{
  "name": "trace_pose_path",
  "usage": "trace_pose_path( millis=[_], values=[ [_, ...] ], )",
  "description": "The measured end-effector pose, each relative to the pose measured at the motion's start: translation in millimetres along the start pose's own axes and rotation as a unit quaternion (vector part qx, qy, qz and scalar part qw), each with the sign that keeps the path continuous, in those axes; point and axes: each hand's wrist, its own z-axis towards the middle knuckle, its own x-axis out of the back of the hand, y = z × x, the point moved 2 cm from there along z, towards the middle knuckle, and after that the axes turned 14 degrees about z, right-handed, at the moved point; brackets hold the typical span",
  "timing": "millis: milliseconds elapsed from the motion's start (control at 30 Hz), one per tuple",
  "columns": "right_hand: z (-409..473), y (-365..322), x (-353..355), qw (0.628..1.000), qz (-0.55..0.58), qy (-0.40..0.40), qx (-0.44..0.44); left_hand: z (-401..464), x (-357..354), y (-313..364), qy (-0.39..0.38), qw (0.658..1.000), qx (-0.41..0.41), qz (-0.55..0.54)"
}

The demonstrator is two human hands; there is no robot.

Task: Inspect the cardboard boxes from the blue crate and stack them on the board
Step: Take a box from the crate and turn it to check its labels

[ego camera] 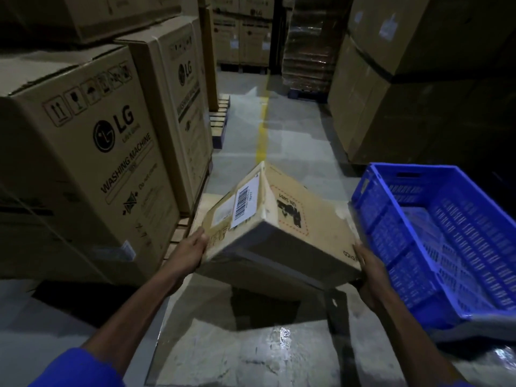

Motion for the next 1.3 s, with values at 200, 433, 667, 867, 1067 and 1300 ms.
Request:
trace_pose_path(
  millis=[200,433,667,867,1067,1300],
  values=[
    [-4,-5,-5,1.000,0.006,0.011,0.023,-1,-8,20,-0.072,0.994,0.039,-0.077],
    [-8,9,-17,0.999,-0.050,-0.010,-0.001,9,1,6,-0.094,0.986,0.080,-0.110],
    [-9,42,-18,0.984,-0.158,0.008,-0.086,10,-2,-9,-0.081,0.989,0.078,-0.097],
    [-13,71,-7,0.974,-0.120,0.009,-0.190,11,3,-14,-0.073,0.988,0.077,-0.109],
    [-20,73,-11,0.974,-0.088,-0.016,-0.208,9,20,-24,-0.061,0.982,0.090,-0.152],
    [-23,45,-28,0.995,0.020,-0.040,-0.092,-5,28,-25,0.026,0.997,0.004,-0.077]
  ],
)
